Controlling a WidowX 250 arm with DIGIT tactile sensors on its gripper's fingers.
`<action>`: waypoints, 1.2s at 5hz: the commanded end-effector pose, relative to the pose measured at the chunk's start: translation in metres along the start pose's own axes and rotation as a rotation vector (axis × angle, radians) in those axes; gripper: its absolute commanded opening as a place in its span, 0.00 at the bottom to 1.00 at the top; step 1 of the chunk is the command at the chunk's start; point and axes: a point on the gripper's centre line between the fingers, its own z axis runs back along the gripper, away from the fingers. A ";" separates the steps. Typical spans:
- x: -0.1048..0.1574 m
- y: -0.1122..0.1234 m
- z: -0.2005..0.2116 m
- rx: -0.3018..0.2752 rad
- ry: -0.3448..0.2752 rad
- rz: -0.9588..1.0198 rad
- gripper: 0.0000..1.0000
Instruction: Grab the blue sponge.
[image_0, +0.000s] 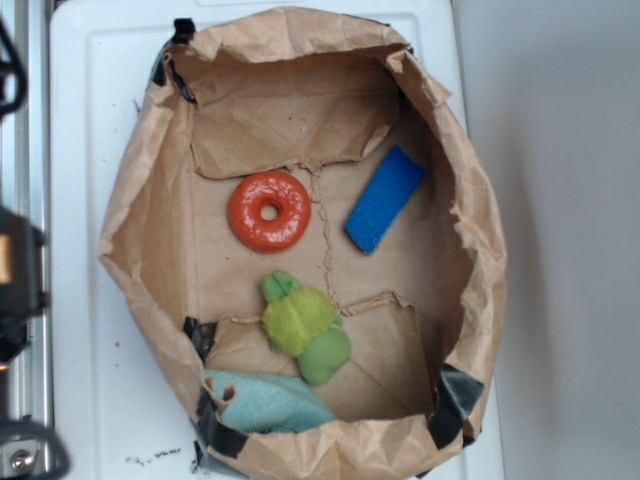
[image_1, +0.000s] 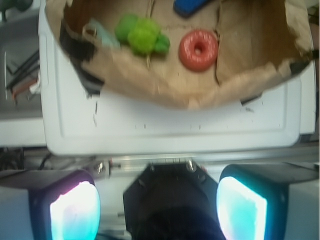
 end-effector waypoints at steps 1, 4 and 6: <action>0.052 0.009 -0.022 -0.017 -0.165 0.099 1.00; 0.113 0.009 -0.071 -0.063 -0.163 0.187 1.00; 0.131 0.019 -0.095 -0.022 -0.109 0.175 1.00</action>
